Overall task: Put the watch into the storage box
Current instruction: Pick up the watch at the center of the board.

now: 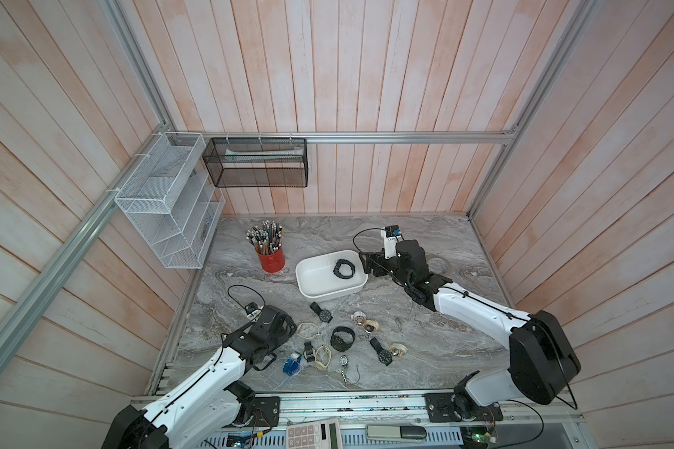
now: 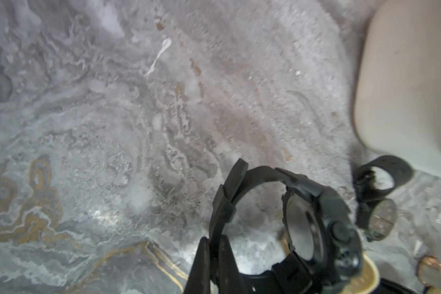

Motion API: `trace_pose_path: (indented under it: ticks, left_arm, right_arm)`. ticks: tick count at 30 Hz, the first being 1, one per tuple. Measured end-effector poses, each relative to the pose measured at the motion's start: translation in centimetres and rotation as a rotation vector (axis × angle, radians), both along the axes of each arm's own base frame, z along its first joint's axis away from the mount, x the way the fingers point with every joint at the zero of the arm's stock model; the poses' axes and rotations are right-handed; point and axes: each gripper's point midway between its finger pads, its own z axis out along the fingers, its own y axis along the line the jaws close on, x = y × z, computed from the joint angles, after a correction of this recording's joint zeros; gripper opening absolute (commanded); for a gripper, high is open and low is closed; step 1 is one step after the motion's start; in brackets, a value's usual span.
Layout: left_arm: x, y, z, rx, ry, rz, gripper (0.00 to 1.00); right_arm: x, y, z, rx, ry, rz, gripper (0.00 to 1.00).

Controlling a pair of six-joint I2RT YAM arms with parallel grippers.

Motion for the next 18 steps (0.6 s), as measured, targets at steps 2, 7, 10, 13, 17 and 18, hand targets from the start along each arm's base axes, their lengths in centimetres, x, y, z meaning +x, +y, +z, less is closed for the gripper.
trace_pose_path:
  ticks: [2, 7, 10, 13, 17, 18]
  left_arm:
    - [1.1, -0.4, 1.7, 0.001, -0.047, -0.021, 0.00]
    - [3.9, -2.0, 6.3, 0.003, -0.157, -0.093, 0.00]
    - [5.6, -3.0, 8.0, 0.017, -0.199, -0.137, 0.00]
    - [7.3, -4.1, 8.7, 0.034, -0.221, -0.177, 0.00]
    - [9.6, -5.7, 9.1, 0.050, -0.237, -0.228, 0.00]
    - [10.1, -6.1, 9.1, 0.051, -0.240, -0.238, 0.00]
  right_arm:
    - [-0.1, 0.0, 0.1, 0.002, -0.003, 0.000, 0.91]
    - [-0.2, -0.3, 0.6, 0.007, -0.012, -0.003, 0.91]
    - [-0.5, -0.7, 0.7, 0.009, -0.016, -0.010, 0.91]
    - [-0.6, -1.2, 0.4, 0.004, -0.011, -0.020, 0.91]
    - [-0.7, -1.9, -0.1, -0.005, -0.002, -0.034, 0.91]
    - [-0.7, -2.0, -0.2, -0.006, -0.002, -0.036, 0.91]
